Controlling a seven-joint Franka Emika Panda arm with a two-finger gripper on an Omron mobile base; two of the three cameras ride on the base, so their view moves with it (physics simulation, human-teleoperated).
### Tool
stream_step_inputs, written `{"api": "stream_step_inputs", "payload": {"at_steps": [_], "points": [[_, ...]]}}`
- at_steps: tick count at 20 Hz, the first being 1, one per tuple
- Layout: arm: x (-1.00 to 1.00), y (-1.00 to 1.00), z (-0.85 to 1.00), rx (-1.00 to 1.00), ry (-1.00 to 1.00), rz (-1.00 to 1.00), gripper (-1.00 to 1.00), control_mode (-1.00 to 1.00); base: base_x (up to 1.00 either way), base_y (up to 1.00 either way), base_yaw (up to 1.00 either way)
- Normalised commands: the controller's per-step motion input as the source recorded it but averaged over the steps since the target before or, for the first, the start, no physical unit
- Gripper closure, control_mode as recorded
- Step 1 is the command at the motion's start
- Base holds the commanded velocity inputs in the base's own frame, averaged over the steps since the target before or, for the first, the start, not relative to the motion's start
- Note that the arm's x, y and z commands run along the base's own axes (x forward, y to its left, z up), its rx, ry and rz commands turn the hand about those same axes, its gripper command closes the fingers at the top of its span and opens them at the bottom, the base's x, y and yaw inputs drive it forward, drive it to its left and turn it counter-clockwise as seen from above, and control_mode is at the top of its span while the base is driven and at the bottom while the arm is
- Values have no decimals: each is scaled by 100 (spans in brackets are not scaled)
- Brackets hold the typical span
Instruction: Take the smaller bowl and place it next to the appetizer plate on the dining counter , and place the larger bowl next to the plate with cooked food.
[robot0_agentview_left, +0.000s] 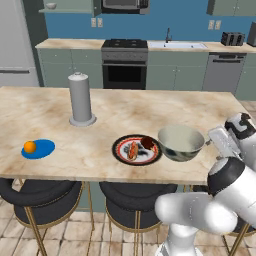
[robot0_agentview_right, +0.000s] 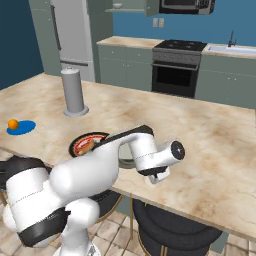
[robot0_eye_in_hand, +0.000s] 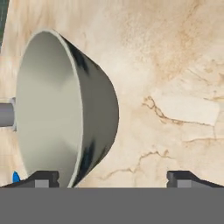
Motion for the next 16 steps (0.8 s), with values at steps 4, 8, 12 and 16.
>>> {"api": "stream_step_inputs", "payload": {"at_steps": [4,8,12,16], "points": [[-67,11,57,10,-9,-3,-100,-100,0,0,0],[-72,28,70,5,-2,-5,-100,-100,0,0,0],[-61,67,67,2,0,-20,-100,-100,0,0,0],[-32,68,46,13,-6,-44,-100,-100,0,0,0]]}}
